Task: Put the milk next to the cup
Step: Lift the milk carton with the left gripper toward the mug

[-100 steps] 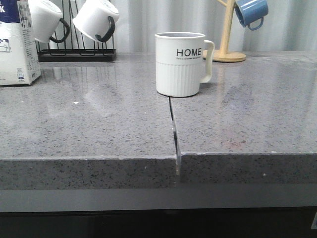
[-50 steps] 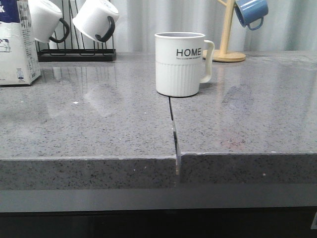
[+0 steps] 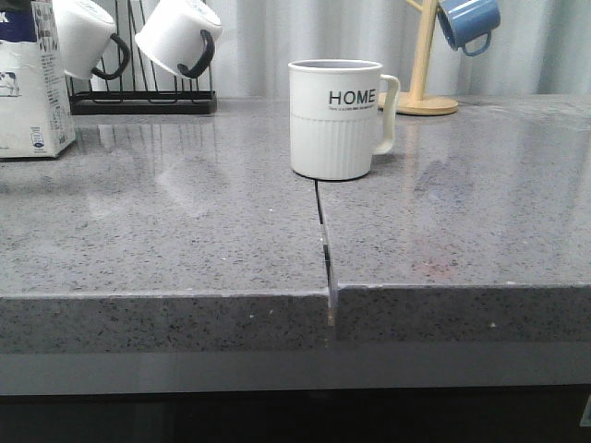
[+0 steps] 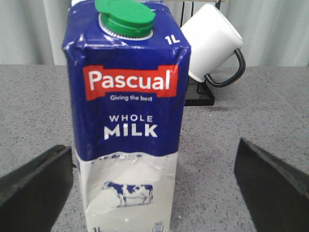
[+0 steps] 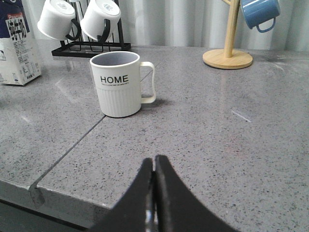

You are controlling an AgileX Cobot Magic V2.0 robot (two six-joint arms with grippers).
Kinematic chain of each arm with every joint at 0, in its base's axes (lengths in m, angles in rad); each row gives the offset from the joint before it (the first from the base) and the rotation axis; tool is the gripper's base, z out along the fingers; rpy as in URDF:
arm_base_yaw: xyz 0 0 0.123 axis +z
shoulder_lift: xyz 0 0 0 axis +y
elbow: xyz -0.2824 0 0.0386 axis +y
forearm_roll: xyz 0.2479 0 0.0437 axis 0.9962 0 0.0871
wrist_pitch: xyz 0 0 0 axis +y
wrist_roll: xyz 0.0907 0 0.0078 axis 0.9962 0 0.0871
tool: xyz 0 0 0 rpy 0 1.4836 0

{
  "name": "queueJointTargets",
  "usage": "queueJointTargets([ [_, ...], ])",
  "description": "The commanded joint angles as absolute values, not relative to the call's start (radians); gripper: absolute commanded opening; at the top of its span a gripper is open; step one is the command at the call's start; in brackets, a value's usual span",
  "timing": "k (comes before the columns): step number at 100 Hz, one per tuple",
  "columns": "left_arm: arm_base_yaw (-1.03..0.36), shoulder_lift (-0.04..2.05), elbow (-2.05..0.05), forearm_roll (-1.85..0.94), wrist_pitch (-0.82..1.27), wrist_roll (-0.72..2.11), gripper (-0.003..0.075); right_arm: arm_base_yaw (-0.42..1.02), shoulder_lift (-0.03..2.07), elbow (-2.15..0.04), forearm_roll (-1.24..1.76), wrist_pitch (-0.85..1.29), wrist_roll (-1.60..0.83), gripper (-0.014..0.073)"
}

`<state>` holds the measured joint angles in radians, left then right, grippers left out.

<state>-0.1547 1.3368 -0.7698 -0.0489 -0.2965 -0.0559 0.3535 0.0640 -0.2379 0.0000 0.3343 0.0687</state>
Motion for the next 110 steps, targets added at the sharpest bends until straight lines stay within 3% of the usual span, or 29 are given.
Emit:
queueJointTargets([
  [1,-0.159,1.346,-0.833,-0.055,-0.395,-0.054,0.0633,0.355,0.073,-0.265,0.0,0.258,0.067,-0.0067],
  [87,-0.086,1.57,-1.015,-0.051,-0.476,-0.06,0.0627,0.355,0.073,-0.265,0.0,0.258,0.067,-0.0067],
  [97,-0.086,1.599,-1.025,-0.051,-0.529,-0.06,0.0565,0.355,0.073,-0.265,0.0,0.258,0.067,-0.0067],
  [110,-0.086,1.625,-1.028,-0.051,-0.553,-0.06,0.0358,0.355,0.073,-0.265,0.0,0.258,0.067,-0.0067],
])
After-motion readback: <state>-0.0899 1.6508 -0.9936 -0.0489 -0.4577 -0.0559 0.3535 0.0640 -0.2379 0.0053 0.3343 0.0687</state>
